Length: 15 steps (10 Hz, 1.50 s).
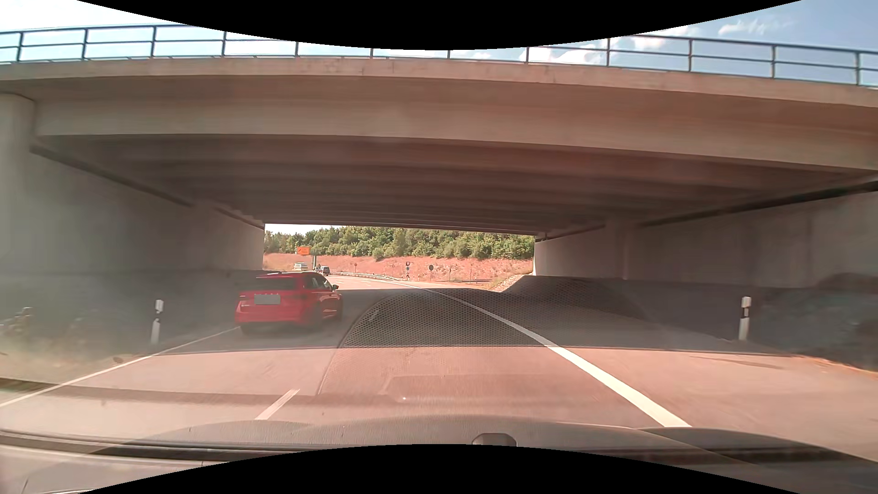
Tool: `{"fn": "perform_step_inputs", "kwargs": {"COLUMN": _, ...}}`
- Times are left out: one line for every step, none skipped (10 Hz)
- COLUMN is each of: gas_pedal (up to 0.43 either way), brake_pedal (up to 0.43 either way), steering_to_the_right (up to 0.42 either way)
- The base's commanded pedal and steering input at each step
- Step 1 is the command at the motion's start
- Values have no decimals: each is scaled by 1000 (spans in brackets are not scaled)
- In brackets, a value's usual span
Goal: Follow the waypoints while adhering to traffic rules and regulations
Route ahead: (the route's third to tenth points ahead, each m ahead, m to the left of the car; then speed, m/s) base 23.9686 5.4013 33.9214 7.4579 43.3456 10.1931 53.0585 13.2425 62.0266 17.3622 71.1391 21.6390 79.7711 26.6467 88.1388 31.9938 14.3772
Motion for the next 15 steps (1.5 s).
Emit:
{"fn": "perform_step_inputs", "kwargs": {"gas_pedal": 110, "brake_pedal": 0, "steering_to_the_right": -27}}
{"fn": "perform_step_inputs", "kwargs": {"gas_pedal": 110, "brake_pedal": 0, "steering_to_the_right": -28}}
{"fn": "perform_step_inputs", "kwargs": {"gas_pedal": 110, "brake_pedal": 0, "steering_to_the_right": -28}}
{"fn": "perform_step_inputs", "kwargs": {"gas_pedal": 110, "brake_pedal": 0, "steering_to_the_right": -29}}
{"fn": "perform_step_inputs", "kwargs": {"gas_pedal": 118, "brake_pedal": 0, "steering_to_the_right": -31}}
{"fn": "perform_step_inputs", "kwargs": {"gas_pedal": 118, "brake_pedal": 0, "steering_to_the_right": -33}}
{"fn": "perform_step_inputs", "kwargs": {"gas_pedal": 118, "brake_pedal": 0, "steering_to_the_right": -35}}
{"fn": "perform_step_inputs", "kwargs": {"gas_pedal": 118, "brake_pedal": 0, "steering_to_the_right": -35}}
{"fn": "perform_step_inputs", "kwargs": {"gas_pedal": 118, "brake_pedal": 0, "steering_to_the_right": -35}}
{"fn": "perform_step_inputs", "kwargs": {"gas_pedal": 118, "brake_pedal": 0, "steering_to_the_right": -36}}
{"fn": "perform_step_inputs", "kwargs": {"gas_pedal": 118, "brake_pedal": 0, "steering_to_the_right": -36}}
{"fn": "perform_step_inputs", "kwargs": {"gas_pedal": 118, "brake_pedal": 0, "steering_to_the_right": -35}}
{"fn": "perform_step_inputs", "kwargs": {"gas_pedal": 118, "brake_pedal": 0, "steering_to_the_right": -36}}
{"fn": "perform_step_inputs", "kwargs": {"gas_pedal": 118, "brake_pedal": 0, "steering_to_the_right": -38}}
{"fn": "perform_step_inputs", "kwargs": {"gas_pedal": 118, "brake_pedal": 0, "steering_to_the_right": -39}}
